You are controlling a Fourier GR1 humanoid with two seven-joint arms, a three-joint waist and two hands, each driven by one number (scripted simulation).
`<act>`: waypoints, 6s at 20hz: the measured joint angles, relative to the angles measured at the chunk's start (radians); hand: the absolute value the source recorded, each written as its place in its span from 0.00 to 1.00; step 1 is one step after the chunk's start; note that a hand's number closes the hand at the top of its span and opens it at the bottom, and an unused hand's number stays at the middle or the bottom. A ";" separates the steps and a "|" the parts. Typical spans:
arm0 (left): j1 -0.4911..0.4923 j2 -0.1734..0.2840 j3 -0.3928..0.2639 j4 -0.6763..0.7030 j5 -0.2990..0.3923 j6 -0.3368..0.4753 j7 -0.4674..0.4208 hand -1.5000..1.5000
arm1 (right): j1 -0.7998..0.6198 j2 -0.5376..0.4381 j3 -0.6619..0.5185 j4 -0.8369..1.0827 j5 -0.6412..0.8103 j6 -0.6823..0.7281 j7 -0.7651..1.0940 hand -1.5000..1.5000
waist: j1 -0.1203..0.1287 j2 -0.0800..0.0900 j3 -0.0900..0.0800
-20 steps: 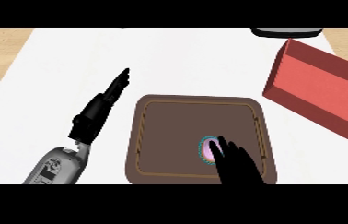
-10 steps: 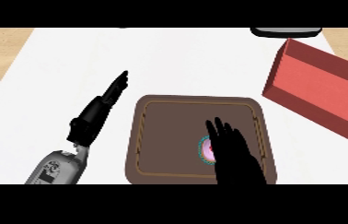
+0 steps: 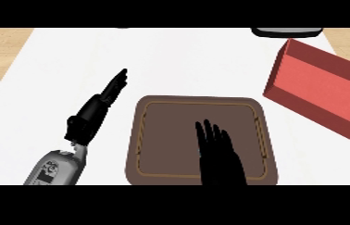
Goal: Pick the cupcake from the tray and place it in the cardboard box
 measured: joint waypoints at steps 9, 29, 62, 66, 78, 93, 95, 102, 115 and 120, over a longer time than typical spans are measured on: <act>0.005 -0.059 0.035 0.033 -0.051 -0.032 -0.020 0.50 | -0.007 0.011 -0.051 0.090 -0.014 -0.003 -0.029 0.00 | -0.001 0.000 0.000; 0.029 -0.115 0.123 -0.006 -0.118 -0.119 0.001 0.50 | -0.016 0.000 -0.102 0.222 0.045 -0.029 -0.120 1.00 | -0.001 -0.004 -0.002; 0.055 -0.142 0.148 -0.026 -0.149 -0.149 0.008 0.50 | 0.032 -0.398 -0.635 -0.467 -0.069 0.023 -0.238 1.00 | -0.009 -0.003 -0.001; 0.047 -0.147 0.150 -0.026 -0.153 -0.150 0.014 0.50 | -0.053 -0.380 -0.710 -0.470 -0.074 0.078 -0.186 1.00 | -0.008 -0.003 -0.001; 0.016 -0.177 0.156 0.024 -0.182 -0.147 -0.013 0.50 | -0.295 -0.418 -1.012 -0.348 -0.228 0.178 -0.209 1.00 | -0.003 0.000 0.000; 0.017 -0.182 0.172 -0.016 -0.181 -0.177 0.025 0.50 | -0.452 -0.543 -1.125 0.147 -0.225 -0.003 -0.426 1.00 | 0.006 0.002 0.000; 0.022 -0.186 0.168 -0.020 -0.186 -0.176 0.024 0.50 | -0.464 -0.570 -1.128 0.232 -0.217 -0.027 -0.476 1.00 | 0.007 0.002 0.000; 0.033 -0.191 0.169 -0.031 -0.188 -0.184 0.032 0.50 | -0.496 -0.566 -1.092 0.510 -0.145 -0.175 -0.584 1.00 | 0.011 0.003 0.000; 0.008 -0.198 0.181 -0.008 -0.196 -0.184 0.024 0.50 | -0.592 -0.512 -1.234 0.974 -0.304 -0.364 -0.788 0.00 | 0.011 0.004 0.001; 0.019 -0.194 0.187 -0.004 -0.193 -0.190 0.011 0.50 | -0.609 -0.503 -1.357 0.982 -0.448 -0.446 -0.907 0.00 | 0.005 0.003 0.002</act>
